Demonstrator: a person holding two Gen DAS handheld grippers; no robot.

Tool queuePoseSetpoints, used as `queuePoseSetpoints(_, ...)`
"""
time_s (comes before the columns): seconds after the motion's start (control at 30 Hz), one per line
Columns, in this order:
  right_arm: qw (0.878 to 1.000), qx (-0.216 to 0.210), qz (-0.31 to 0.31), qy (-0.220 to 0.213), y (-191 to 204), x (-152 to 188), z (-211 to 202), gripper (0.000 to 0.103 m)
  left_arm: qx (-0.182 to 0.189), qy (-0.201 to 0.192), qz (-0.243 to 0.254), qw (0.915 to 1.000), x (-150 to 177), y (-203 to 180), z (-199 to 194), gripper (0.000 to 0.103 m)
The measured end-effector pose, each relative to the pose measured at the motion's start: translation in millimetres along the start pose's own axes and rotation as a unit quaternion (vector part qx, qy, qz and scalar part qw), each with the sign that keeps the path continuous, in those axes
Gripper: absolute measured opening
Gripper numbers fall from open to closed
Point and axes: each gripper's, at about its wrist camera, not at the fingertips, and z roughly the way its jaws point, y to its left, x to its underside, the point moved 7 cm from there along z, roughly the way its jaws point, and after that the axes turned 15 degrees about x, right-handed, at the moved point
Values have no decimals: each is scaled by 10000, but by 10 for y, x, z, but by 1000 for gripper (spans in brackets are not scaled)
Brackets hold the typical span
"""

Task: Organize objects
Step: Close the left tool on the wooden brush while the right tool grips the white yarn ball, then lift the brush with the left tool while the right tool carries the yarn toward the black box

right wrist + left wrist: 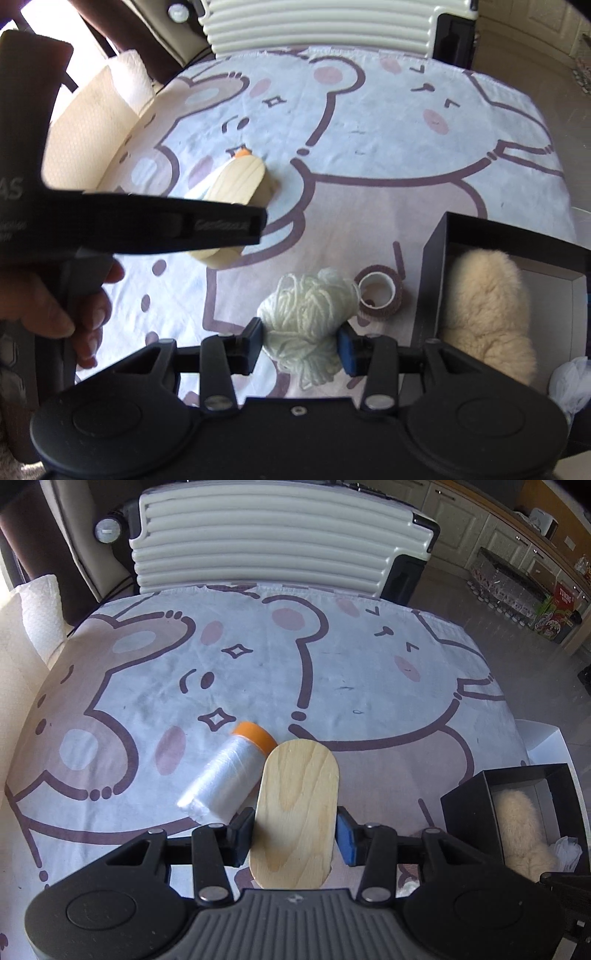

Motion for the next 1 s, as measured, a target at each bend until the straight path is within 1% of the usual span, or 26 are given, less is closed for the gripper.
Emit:
queuePoseSetpoints(0.37, 9962, 303, 604, -549, -191, -84, -405, 43, -131, -391, 42, 9991, 32, 12, -564, 47)
queuePoseSetpoints(0.53, 9918, 399, 794, -919, -248, -137, -608, 43, -225, -547, 10, 9982, 63, 62, -779, 47)
queuePoseSetpoints(0.77, 9874, 489, 868, -1230, -269, -186, -754, 43, -355, -740, 47, 9966, 102, 84, -1024, 46)
queuePoseSetpoints(0.9, 9848, 704, 837, -1350, -285, -199, -776, 43, -426, -823, 46, 9957, 111, 109, -1119, 45)
queuePoseSetpoints(1.0, 9836, 676, 912, -1400, -318, -199, -799, 43, -462, -820, 33, 9956, 128, 124, -1141, 45)
